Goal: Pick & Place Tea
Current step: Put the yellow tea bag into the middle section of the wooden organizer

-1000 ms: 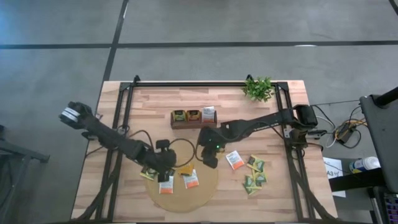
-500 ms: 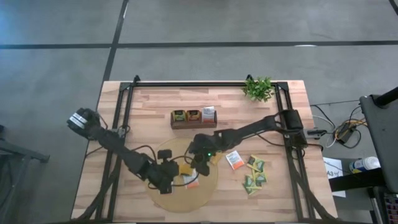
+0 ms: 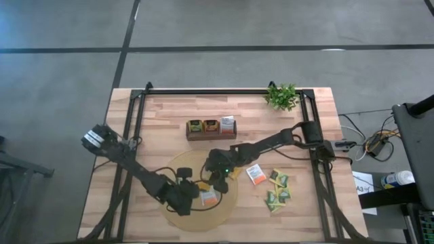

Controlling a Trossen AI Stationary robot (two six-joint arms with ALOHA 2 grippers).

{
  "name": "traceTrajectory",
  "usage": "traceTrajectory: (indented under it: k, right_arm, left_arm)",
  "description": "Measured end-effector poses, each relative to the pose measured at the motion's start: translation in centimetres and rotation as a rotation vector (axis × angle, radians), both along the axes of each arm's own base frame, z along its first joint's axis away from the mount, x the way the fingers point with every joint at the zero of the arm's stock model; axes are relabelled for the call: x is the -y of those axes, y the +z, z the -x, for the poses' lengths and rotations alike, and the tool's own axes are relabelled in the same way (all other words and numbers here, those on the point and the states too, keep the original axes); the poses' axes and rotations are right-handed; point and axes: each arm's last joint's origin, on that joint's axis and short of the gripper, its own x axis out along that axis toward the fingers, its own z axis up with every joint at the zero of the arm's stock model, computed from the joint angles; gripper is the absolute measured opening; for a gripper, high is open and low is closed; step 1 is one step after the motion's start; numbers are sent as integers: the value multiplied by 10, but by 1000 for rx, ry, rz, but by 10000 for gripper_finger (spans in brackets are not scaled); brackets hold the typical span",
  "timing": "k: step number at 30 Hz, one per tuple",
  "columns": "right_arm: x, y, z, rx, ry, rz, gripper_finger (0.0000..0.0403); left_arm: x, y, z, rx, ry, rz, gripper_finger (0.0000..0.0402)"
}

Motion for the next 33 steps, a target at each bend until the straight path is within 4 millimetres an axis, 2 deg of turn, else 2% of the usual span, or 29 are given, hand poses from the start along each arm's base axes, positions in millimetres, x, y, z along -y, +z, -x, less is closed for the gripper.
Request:
traceTrajectory:
  k: [12, 23, 33]
  right_arm:
    - [0, -1, 1, 0, 5, 5, 67]
    - [0, -1, 1, 1, 9, 6, 67]
    - [0, -5, 4, -13, 22, -7, 67]
  left_arm:
    - [2, -13, -5, -28, -117, -144, 85]
    - [1, -30, -10, -43, -84, -216, 85]
    - [-10, -25, -17, -38, -15, -295, 85]
